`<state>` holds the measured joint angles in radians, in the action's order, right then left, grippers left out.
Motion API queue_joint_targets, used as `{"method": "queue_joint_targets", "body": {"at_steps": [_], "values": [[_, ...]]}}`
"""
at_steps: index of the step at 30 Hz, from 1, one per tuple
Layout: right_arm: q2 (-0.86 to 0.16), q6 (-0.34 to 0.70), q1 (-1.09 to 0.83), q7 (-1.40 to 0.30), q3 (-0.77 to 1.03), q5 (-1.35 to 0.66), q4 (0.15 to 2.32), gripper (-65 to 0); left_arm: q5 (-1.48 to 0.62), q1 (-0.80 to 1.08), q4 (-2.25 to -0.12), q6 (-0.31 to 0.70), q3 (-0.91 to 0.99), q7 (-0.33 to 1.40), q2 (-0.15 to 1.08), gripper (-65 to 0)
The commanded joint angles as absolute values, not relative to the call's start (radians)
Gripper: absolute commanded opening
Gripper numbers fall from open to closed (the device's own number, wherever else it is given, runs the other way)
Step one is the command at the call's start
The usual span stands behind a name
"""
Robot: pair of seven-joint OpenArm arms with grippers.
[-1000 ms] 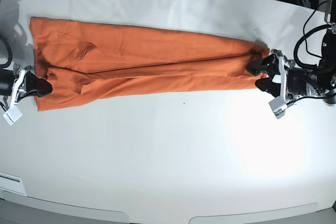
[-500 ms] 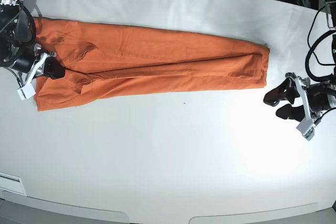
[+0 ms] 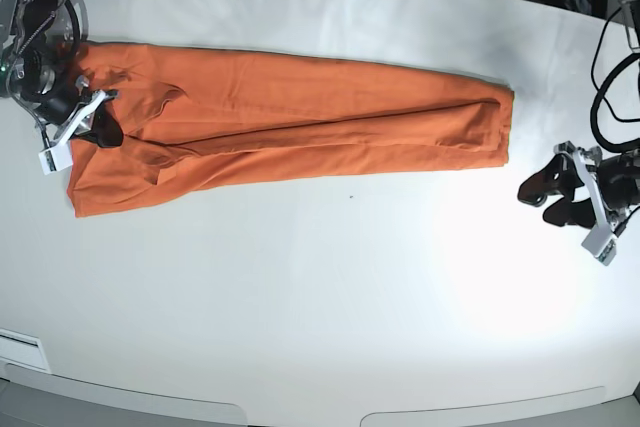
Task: Fold the T-shirt properly
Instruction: 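Move the right gripper to the folded shirt's end and grasp it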
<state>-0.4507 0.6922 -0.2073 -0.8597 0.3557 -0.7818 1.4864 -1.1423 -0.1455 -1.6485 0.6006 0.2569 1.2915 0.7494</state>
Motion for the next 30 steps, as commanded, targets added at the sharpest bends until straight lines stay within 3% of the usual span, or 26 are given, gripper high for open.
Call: {"method": "queue_joint_targets", "body": {"at_steps": [1,7,12,17,21,24,28,30], "values": [[-0.460,0.641,-0.208,-0.873,0.359,-0.725,1.492,-65.0,-1.149,-0.153,-1.660,0.592,0.271,1.280,0.765,-27.3],[-0.457,0.413,-0.207,-0.830,0.359,-0.620,1.493,-65.0,-1.093,-0.080,-1.660,0.564,0.272,1.270,0.725,-27.3],[-0.429,0.285,-0.207,-0.828,0.360,-0.504,1.511,-65.0,-1.047,-0.044,-1.660,0.537,0.272,1.254,0.712,-27.3],[-0.384,0.058,-0.205,-0.814,0.360,-0.305,1.605,-65.0,-1.049,-0.044,-1.661,0.534,0.272,1.255,0.712,-27.3],[-0.378,0.012,-0.204,-0.803,0.360,-0.243,1.714,-65.0,-1.051,-0.044,-1.661,0.525,0.272,1.258,0.711,-27.3],[-0.380,0.033,-0.205,-0.804,0.360,-0.223,1.799,-65.0,-1.050,-0.044,-1.661,0.519,0.272,1.259,0.709,-27.3],[-0.381,0.085,-0.205,-0.815,0.361,-0.201,1.863,-45.5,-1.040,-0.044,-1.661,0.514,0.272,1.265,0.696,-27.3],[-0.389,0.111,-0.206,-0.816,0.362,-0.201,1.878,-40.4,-1.007,-0.044,-1.661,0.498,0.274,1.261,0.674,-27.3]]}}
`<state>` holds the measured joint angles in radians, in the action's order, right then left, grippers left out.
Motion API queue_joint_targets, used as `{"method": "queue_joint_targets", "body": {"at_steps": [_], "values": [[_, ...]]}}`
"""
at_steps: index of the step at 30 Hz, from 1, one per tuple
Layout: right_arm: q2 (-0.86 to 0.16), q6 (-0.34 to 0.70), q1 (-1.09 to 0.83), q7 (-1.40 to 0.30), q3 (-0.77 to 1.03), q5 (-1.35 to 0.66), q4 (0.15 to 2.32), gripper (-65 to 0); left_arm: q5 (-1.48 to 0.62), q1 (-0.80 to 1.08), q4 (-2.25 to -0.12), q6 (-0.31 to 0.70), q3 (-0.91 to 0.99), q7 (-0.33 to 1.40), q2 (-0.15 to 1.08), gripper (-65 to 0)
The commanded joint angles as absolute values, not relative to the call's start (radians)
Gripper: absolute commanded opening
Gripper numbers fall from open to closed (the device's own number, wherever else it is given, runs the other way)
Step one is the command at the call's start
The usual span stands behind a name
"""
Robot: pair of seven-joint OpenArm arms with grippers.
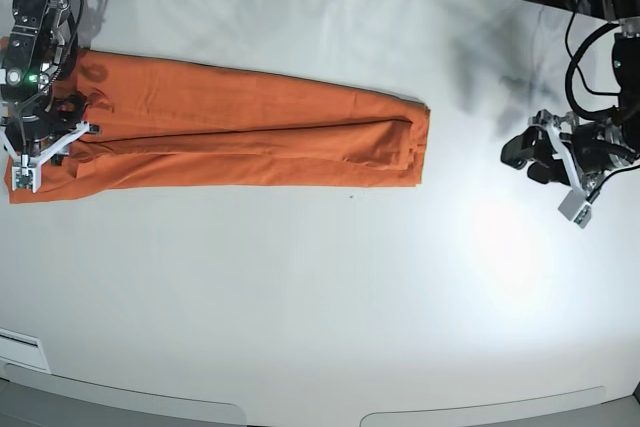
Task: Fold the T-shirt properly
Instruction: 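Move the right gripper to the folded shirt's end and grasp it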
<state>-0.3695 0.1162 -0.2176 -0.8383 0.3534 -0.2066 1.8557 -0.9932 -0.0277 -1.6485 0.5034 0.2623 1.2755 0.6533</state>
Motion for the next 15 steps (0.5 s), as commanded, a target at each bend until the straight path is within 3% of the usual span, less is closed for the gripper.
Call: {"method": "queue_joint_targets", "body": {"at_steps": [1,7,15], "values": [[-0.398,0.123,-0.207,-0.816,0.362,-0.203,1.882,-40.1,-0.990,-0.038,-1.661,0.487,0.282,1.256,0.655,-27.3],[-0.456,0.131,-0.208,-0.831,0.395,-0.209,1.891,-40.1,-0.985,0.076,-1.661,0.470,0.415,1.243,0.506,-27.3],[-0.488,0.186,-0.222,-0.842,0.561,-0.319,1.891,-40.1,-0.991,0.110,-1.661,0.469,0.477,1.230,0.419,-27.3]]}}
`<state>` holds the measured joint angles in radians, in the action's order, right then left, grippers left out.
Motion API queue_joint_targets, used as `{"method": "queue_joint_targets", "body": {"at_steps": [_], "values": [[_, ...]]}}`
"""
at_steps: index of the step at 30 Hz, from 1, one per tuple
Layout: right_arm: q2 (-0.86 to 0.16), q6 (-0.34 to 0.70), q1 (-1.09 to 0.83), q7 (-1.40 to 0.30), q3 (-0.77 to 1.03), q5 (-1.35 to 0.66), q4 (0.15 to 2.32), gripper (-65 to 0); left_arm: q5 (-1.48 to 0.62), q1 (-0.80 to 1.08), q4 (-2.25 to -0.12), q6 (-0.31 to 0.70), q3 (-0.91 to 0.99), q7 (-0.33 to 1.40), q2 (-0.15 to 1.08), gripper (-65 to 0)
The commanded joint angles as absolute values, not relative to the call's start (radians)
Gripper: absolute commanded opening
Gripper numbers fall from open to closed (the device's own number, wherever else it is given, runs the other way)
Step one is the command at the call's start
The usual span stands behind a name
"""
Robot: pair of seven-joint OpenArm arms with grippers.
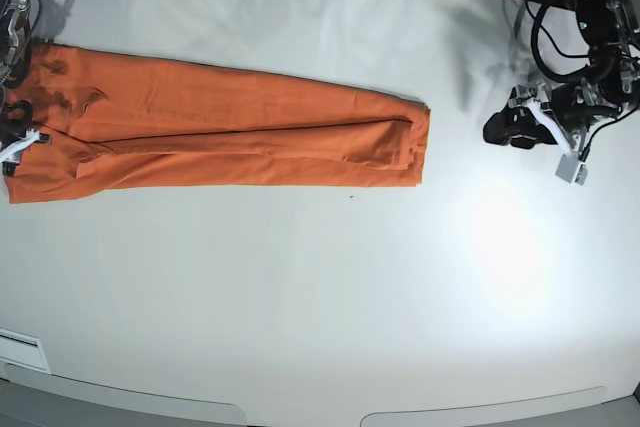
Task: Fold the T-shirt properly
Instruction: 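Move the right gripper to the folded shirt's end and grasp it, then grasp the folded shirt's other end with the left gripper and straighten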
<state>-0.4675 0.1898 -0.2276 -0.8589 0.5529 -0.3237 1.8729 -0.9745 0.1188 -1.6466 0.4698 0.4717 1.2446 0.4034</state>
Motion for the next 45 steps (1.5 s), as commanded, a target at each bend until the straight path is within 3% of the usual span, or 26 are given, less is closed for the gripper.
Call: {"method": "queue_joint_targets", "body": {"at_steps": [1,14,25,29,33,45], "values": [[-0.488,0.190,-0.227,-0.849,0.580,-0.332,1.891,-40.1,-0.979,0.110,-1.661,0.459,0.477,1.223,0.409,-27.3],[-0.496,0.233,-0.258,-0.861,0.650,-0.340,1.890,-40.1,-0.800,0.032,-1.660,0.387,0.311,1.117,0.266,-27.4],[-0.496,0.234,-0.258,-0.860,0.650,-0.341,1.890,-40.1,-0.786,0.036,-1.615,0.390,0.288,1.110,0.122,-27.4],[-0.496,0.234,-0.258,-0.860,0.650,-0.341,1.890,-40.1,-0.799,0.036,-1.613,0.403,0.288,1.108,0.101,-27.4],[-0.496,0.237,-0.258,-0.860,0.650,-0.341,1.890,-40.1,-0.817,0.033,-1.613,0.419,0.286,1.108,0.100,-33.9],[-0.497,0.253,-0.257,-0.860,0.650,-0.344,1.890,-40.1,-0.796,0.033,-1.613,0.407,0.290,1.103,0.073,-33.8]]}}
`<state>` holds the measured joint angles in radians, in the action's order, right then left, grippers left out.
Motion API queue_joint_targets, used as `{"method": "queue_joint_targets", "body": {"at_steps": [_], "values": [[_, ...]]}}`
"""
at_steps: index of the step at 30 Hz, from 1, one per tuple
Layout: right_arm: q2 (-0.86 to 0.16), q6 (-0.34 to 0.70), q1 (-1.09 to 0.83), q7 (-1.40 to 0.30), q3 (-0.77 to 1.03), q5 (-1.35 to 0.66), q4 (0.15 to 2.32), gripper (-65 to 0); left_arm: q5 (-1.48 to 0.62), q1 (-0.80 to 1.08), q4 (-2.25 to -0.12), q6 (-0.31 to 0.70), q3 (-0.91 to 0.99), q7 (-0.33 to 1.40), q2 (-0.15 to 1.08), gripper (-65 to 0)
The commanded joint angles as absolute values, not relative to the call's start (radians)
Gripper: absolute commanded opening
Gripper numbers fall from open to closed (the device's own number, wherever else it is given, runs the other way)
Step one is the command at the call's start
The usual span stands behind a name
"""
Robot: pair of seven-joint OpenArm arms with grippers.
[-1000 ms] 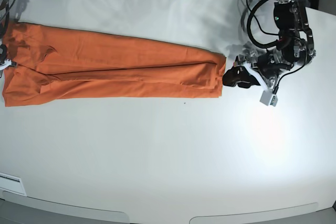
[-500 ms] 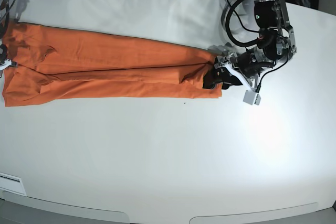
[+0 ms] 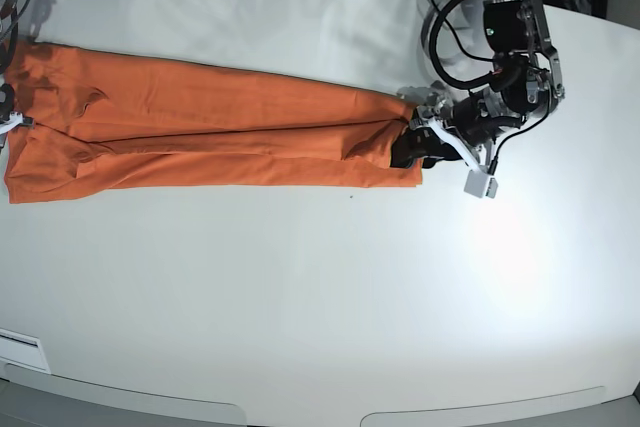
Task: Fold the T-shirt properly
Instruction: 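Grasp the folded shirt's other end with the left gripper and straighten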
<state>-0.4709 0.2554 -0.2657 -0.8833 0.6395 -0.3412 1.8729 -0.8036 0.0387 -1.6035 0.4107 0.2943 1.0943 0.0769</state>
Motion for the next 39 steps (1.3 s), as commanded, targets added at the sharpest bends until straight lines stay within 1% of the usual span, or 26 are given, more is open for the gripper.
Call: {"method": "queue_joint_targets", "body": {"at_steps": [1,5,8,9,10,12,14,16,17,18,19,23,26,28,30,33,39], "values": [[-0.496,0.254,-0.257,-0.860,0.650,-0.344,1.890,-40.1,-0.793,0.033,-1.613,0.407,0.280,1.103,0.062,-33.8],[-0.497,0.254,-0.257,-0.857,0.650,-0.344,1.890,-40.1,-0.773,0.033,-1.613,0.408,0.241,1.103,0.022,-33.8],[-0.497,0.253,-0.257,-0.857,0.650,-0.344,1.890,-40.1,-0.773,0.033,-1.613,0.411,0.227,1.103,0.014,-34.5],[-0.497,0.254,-0.258,-0.857,0.650,-0.344,1.890,-40.2,-0.773,0.033,-1.613,0.410,0.228,1.103,0.014,-38.3],[-0.497,0.255,-0.258,-0.857,0.650,-0.344,1.890,-40.3,-0.773,0.032,-1.613,0.410,0.231,1.103,0.015,-45.4],[-0.496,0.255,-0.257,-0.857,0.650,-0.346,1.890,-42.8,-0.773,0.032,-1.614,0.411,0.244,1.103,0.017,-65.0],[-0.497,0.279,-0.257,-0.857,0.650,-0.395,1.890,-48.2,-0.773,0.029,-1.614,0.411,0.266,1.102,0.017,-65.0],[-0.496,0.342,-0.257,-0.864,0.650,-0.478,1.890,-54.2,-0.773,0.022,-1.614,0.419,0.293,1.099,0.021,-65.0],[-0.496,0.372,-0.257,-0.870,0.649,-0.530,1.890,-58.0,-0.773,0.018,-1.614,0.419,0.307,1.099,0.023,-65.0],[-0.496,0.410,-0.258,-0.877,0.649,-0.579,1.890,-63.3,-0.774,0.013,-1.615,0.419,0.320,1.099,0.024,-65.0],[-0.496,0.452,-0.258,-0.884,0.648,-0.620,1.890,-65.0,-0.774,0.009,-1.615,0.418,0.333,1.099,0.032,-65.0],[-0.493,0.593,-0.258,-0.928,0.642,-0.809,1.880,-65.0,-0.774,-0.001,-1.615,0.419,0.350,1.098,0.071,-65.0],[-0.490,0.629,-0.258,-0.950,0.598,-0.845,1.841,-65.0,-0.774,-0.001,-1.615,0.418,0.350,1.099,0.097,-65.0],[-0.477,0.645,-0.257,-0.929,0.553,-0.822,1.802,-65.0,-0.775,-0.001,-1.615,0.418,0.350,1.099,0.110,-65.0],[-0.465,0.664,-0.257,-0.875,0.513,-0.743,1.760,-65.0,-0.775,-0.001,-1.615,0.419,0.350,1.099,0.117,-65.0],[-0.463,0.643,-0.257,-0.783,0.474,-0.622,1.720,-65.0,-0.775,-0.001,-1.615,0.419,0.350,1.099,0.120,-65.0],[-0.462,0.628,-0.257,-0.736,0.440,-0.560,1.693,-65.0,-0.781,-0.001,-1.615,0.419,0.350,1.099,0.120,-65.0]]}}
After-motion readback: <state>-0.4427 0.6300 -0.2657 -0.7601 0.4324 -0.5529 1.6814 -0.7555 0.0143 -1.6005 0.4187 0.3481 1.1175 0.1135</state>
